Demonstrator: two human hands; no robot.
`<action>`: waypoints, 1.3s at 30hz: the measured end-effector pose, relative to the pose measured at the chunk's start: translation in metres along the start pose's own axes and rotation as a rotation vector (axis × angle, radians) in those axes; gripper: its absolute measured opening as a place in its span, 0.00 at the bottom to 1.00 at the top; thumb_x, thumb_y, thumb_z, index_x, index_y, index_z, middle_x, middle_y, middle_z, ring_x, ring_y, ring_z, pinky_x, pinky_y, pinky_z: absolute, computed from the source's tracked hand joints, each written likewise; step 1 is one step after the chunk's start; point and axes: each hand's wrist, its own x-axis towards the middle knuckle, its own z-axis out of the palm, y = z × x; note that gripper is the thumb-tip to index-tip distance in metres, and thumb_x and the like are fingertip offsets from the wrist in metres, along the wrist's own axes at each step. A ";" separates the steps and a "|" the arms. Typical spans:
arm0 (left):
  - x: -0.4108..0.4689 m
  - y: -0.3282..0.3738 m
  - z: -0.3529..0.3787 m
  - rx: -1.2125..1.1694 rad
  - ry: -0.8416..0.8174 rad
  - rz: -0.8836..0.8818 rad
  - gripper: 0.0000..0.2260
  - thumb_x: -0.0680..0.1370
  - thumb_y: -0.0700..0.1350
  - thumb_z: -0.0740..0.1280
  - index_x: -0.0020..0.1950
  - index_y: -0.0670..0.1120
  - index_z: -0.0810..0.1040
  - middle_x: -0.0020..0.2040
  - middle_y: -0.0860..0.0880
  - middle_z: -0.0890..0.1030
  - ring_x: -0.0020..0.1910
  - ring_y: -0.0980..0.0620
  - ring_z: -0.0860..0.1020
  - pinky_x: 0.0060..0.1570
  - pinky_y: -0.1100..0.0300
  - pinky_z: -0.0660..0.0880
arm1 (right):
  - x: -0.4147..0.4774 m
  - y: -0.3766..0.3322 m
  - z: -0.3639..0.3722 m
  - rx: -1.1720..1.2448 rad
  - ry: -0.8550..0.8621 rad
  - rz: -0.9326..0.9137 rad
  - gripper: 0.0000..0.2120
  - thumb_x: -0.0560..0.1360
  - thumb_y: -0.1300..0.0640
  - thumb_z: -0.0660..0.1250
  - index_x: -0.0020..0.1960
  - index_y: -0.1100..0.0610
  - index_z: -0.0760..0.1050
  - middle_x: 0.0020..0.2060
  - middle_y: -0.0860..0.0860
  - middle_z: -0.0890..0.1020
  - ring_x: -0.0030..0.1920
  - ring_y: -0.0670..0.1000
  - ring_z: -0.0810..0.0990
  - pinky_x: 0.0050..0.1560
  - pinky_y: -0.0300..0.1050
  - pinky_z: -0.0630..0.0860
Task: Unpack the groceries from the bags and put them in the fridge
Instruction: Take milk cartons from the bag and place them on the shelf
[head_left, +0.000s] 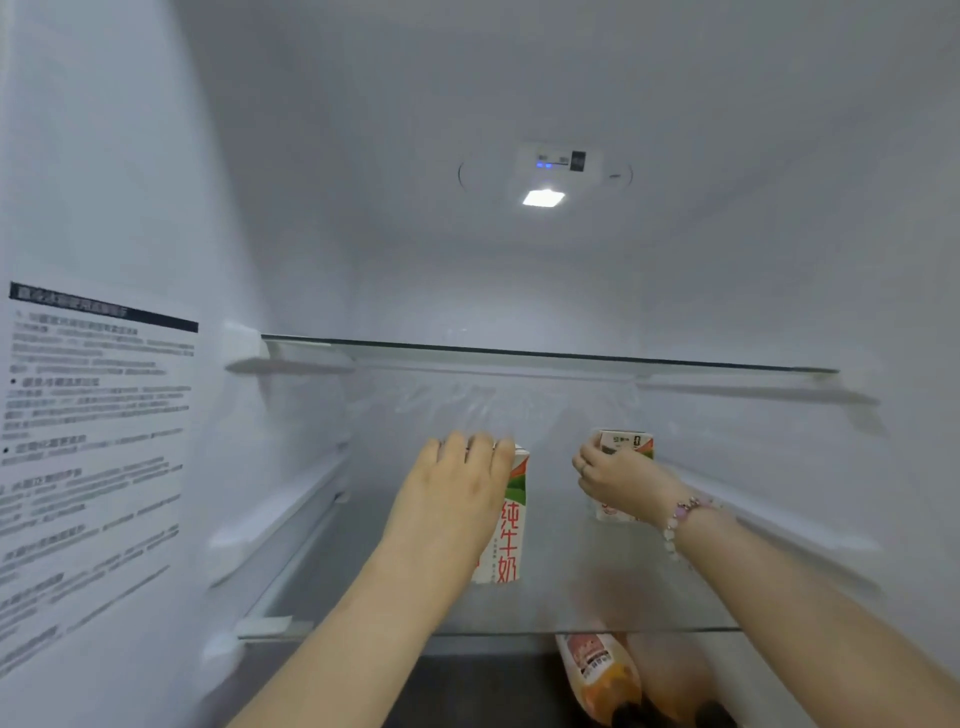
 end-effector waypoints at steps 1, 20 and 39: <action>0.002 0.000 0.003 0.018 0.006 -0.024 0.38 0.48 0.50 0.82 0.55 0.43 0.78 0.43 0.47 0.78 0.38 0.50 0.76 0.38 0.59 0.73 | 0.005 -0.002 0.007 -0.003 0.038 0.021 0.13 0.74 0.63 0.65 0.58 0.59 0.78 0.56 0.57 0.78 0.56 0.57 0.77 0.31 0.43 0.75; 0.011 -0.004 0.021 -0.071 -0.029 0.053 0.35 0.74 0.47 0.69 0.72 0.46 0.50 0.67 0.47 0.62 0.62 0.50 0.64 0.59 0.58 0.65 | 0.049 -0.015 0.047 0.365 0.123 0.179 0.17 0.33 0.66 0.79 0.18 0.61 0.75 0.23 0.56 0.75 0.22 0.52 0.72 0.18 0.31 0.61; 0.022 -0.008 0.024 -0.120 -0.071 0.111 0.43 0.67 0.52 0.75 0.73 0.48 0.52 0.65 0.51 0.64 0.60 0.51 0.64 0.53 0.59 0.70 | -0.038 0.054 -0.043 0.471 -0.101 0.261 0.14 0.78 0.68 0.59 0.58 0.59 0.78 0.56 0.52 0.79 0.57 0.53 0.78 0.48 0.44 0.77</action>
